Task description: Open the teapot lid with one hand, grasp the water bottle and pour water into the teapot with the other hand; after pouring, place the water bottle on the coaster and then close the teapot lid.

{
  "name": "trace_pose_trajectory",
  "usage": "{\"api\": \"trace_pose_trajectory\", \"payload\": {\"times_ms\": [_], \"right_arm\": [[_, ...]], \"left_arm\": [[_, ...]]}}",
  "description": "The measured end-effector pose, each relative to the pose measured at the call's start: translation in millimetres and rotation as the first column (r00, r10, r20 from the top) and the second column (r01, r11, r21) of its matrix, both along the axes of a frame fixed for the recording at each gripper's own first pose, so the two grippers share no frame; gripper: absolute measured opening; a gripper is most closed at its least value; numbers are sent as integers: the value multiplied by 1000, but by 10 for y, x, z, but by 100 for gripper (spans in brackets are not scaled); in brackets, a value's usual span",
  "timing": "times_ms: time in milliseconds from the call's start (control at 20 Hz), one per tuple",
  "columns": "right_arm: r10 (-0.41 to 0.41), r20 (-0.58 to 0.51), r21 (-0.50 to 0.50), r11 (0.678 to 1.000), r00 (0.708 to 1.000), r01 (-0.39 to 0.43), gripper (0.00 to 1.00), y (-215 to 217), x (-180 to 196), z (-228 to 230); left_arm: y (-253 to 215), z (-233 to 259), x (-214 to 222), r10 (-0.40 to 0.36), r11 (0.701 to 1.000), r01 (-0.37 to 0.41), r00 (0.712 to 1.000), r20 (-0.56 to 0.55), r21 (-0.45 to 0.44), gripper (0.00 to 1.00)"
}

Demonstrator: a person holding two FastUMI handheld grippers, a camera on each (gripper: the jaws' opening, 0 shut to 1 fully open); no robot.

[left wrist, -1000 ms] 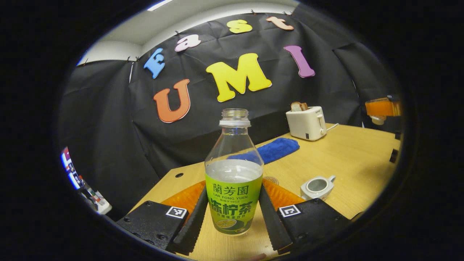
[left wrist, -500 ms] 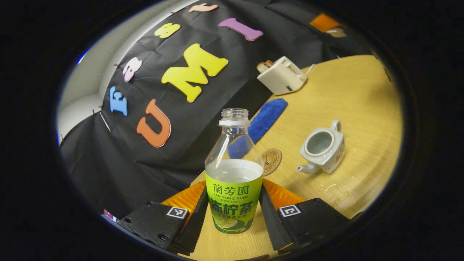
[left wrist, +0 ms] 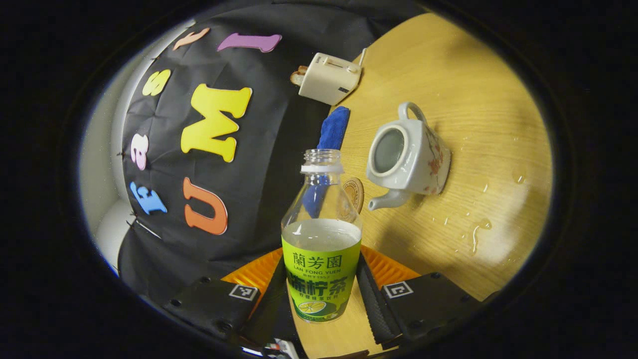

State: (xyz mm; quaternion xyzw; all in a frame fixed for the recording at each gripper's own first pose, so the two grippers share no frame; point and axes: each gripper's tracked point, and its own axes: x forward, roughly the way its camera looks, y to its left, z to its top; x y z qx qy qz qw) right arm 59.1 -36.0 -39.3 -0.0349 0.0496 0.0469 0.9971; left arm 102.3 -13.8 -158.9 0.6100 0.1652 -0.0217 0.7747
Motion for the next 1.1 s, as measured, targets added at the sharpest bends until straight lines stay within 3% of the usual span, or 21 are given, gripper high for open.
{"api": "trace_pose_trajectory", "payload": {"times_ms": [300, 600, 1100], "right_arm": [[5, -9, -20, 1000, 1000, -5, 1, 23, 15, -38], [2, -20, -23, 1000, 1000, -2, 1, 4, 31, -70], [-1, -25, -29, 1000, 1000, 1, 0, -39, 41, -81]], "left_arm": [[10, 159, 12, -28, 974, 29, 1000, -6, 223, 76], [-112, 188, 1, -61, 920, 70, 998, -35, 386, 76], [-161, 218, 18, -52, 860, 75, 997, -59, 505, 76]]}}
